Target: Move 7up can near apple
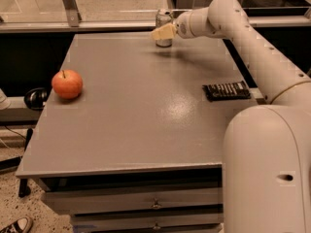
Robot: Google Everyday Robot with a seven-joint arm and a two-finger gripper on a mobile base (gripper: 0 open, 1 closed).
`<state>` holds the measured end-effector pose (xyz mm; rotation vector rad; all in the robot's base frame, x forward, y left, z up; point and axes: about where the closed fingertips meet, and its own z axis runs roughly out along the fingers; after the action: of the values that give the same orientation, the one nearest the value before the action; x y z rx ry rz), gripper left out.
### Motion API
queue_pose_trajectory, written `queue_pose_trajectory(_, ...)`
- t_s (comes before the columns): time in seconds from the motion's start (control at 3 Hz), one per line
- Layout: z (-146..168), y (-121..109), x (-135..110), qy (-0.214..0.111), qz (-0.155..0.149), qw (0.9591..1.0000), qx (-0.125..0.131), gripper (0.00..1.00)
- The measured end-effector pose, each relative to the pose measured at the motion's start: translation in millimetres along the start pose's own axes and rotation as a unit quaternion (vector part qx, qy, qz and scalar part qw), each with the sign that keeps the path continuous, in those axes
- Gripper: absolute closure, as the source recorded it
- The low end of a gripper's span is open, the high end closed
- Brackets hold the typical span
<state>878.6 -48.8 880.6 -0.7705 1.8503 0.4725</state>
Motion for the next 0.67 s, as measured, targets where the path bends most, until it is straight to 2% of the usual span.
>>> queue_pose_trajectory(0.33, -3.9, -10.0, 1.4, -0.017, 0.035, 0.9993, 0.005, 0.41)
queue_pose_trajectory(0.67, -7.8, -14.3, -2.2, -0.029, 0.047, 0.9984, 0.005, 0.64)
